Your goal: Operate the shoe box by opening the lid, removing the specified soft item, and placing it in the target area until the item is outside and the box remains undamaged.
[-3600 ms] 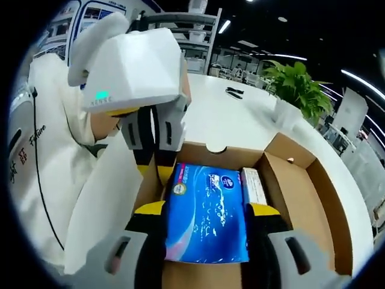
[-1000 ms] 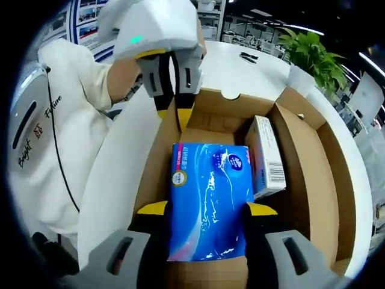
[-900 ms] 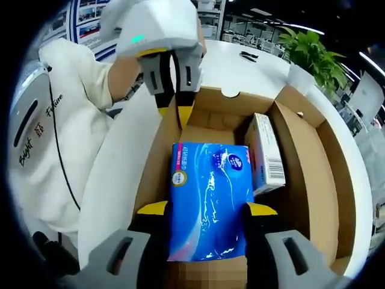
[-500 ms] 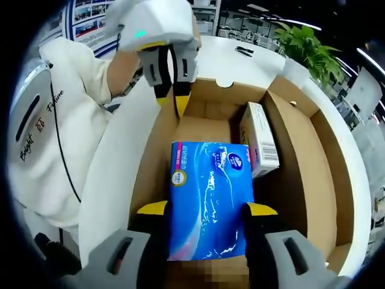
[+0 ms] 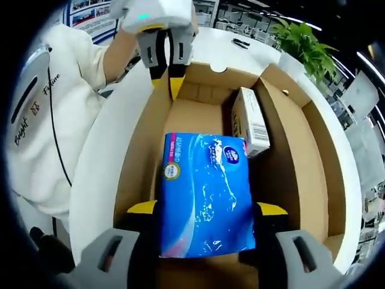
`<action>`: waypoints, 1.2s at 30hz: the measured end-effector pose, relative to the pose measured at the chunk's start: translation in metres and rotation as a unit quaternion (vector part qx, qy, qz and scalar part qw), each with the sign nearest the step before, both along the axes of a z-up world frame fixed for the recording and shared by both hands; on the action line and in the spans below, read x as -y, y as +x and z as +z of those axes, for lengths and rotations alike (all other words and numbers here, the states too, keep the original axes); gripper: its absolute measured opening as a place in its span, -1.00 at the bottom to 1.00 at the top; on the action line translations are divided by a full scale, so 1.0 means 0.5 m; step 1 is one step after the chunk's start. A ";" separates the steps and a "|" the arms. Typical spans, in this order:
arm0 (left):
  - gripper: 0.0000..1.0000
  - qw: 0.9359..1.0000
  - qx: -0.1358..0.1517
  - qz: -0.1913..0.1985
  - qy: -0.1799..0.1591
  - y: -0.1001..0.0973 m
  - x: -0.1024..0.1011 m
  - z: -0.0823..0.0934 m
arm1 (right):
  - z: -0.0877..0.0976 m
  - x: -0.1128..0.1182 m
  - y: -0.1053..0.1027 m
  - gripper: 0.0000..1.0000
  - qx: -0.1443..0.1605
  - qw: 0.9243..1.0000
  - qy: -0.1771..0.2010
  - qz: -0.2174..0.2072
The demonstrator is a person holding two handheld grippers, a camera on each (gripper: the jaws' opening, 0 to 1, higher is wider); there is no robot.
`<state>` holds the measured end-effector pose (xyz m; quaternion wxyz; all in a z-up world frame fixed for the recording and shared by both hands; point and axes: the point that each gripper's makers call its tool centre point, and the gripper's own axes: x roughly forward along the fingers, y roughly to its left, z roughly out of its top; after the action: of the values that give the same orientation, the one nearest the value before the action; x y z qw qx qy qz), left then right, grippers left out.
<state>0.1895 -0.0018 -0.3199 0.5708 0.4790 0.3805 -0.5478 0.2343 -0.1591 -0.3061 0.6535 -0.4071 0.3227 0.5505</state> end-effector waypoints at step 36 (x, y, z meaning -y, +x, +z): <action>-0.92 1.000 0.008 -0.003 -0.003 0.001 -0.001 0.001 | -0.092 -0.010 0.003 0.66 -0.083 0.981 -0.175 0.007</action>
<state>0.1901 -0.0015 -0.3193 0.5735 0.4825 0.3727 -0.5472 0.2358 -0.1543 -0.3522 0.5393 -0.4706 0.4643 0.5216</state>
